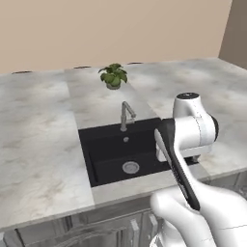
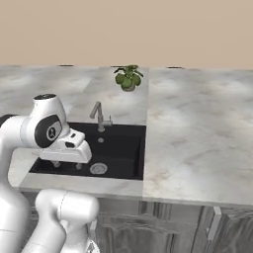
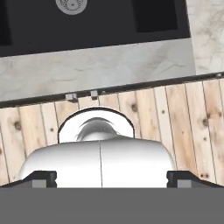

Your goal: Store the hot dog in the freezer for long-term storage. Close the freezer door after placing the cooked food.

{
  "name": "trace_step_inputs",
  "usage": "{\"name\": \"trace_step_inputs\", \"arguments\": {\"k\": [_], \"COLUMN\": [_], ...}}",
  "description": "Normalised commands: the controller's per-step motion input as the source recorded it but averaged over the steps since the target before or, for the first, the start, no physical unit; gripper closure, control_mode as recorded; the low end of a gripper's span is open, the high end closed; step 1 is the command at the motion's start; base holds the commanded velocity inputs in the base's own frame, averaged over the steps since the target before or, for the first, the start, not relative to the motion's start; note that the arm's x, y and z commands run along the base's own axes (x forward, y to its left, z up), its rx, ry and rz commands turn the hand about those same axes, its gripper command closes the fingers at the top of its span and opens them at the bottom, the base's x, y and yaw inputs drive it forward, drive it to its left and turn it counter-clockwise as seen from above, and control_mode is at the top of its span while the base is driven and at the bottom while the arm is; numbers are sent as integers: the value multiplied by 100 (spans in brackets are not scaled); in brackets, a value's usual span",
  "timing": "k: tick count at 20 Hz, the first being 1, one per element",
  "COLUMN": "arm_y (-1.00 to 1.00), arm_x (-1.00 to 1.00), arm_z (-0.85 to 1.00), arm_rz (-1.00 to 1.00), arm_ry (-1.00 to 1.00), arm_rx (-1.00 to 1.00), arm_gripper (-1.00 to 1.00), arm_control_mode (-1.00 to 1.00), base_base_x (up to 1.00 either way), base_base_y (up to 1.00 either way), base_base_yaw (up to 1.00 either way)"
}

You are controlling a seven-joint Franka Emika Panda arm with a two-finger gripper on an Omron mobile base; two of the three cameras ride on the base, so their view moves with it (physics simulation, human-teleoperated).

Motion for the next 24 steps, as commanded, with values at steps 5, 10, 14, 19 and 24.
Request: {"name": "trace_step_inputs", "arguments": {"k": [5, 10, 14, 19, 24], "arm_y": [0, 0, 0, 0, 0], "arm_x": [0, 0, 0, 0, 0], "arm_z": [0, 0, 0, 0, 0], "arm_rz": [0, 0, 0, 0, 0], "arm_ry": [0, 0, 0, 0, 0], "arm_rx": [0, 0, 0, 0, 0], "arm_gripper": [-100, -100, -100, -100, -100], "arm_control_mode": [100, 100, 100, 100, 100], "base_base_x": [-14, 0, 0, 0, 0], "base_base_y": [-77, -97, -100, -99, -100], "base_base_yaw": [-18, 1, 7, 16, 16]}}
